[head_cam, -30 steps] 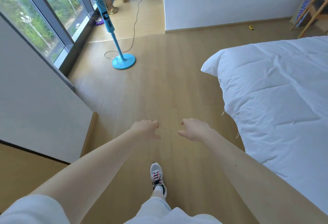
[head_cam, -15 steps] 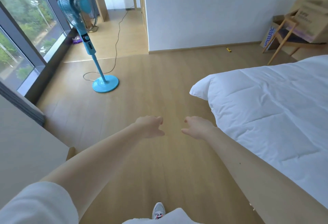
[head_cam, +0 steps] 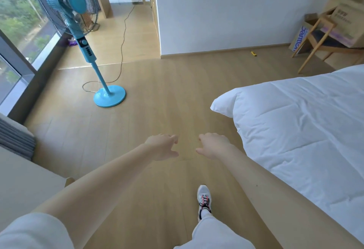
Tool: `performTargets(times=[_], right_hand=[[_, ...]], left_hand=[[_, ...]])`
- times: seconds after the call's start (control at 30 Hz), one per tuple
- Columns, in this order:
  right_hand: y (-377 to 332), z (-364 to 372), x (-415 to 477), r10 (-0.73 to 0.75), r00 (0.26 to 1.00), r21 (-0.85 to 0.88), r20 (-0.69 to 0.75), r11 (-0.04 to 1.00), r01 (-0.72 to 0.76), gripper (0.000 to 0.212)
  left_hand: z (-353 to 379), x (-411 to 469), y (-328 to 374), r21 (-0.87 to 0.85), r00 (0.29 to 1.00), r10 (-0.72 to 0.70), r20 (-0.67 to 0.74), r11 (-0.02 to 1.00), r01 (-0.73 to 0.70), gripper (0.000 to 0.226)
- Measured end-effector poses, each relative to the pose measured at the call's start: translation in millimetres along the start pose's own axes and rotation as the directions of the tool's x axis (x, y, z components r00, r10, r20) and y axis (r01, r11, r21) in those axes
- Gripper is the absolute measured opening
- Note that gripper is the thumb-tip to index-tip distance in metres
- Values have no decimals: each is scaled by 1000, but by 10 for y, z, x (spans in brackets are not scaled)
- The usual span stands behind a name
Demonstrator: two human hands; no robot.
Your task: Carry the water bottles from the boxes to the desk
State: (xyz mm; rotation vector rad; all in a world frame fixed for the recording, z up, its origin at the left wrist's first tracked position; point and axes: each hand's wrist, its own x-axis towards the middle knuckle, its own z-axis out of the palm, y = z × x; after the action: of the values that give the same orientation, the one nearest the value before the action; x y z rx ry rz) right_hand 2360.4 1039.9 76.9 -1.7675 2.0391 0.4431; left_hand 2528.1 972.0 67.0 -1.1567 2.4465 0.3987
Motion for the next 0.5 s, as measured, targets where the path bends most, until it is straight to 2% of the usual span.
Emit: performTargets(times=[0.3, 0.5], right_hand=[[449, -773, 1257, -67, 997, 25, -34, 997, 68, 46], [873, -1237, 2066, -79, 996, 47, -40, 996, 81, 45]], left_hand=[[-686, 1123, -213, -19, 999, -42, -2, 999, 42, 53], [-1239, 1955, -288, 29, 997, -74, 3, 997, 74, 53]])
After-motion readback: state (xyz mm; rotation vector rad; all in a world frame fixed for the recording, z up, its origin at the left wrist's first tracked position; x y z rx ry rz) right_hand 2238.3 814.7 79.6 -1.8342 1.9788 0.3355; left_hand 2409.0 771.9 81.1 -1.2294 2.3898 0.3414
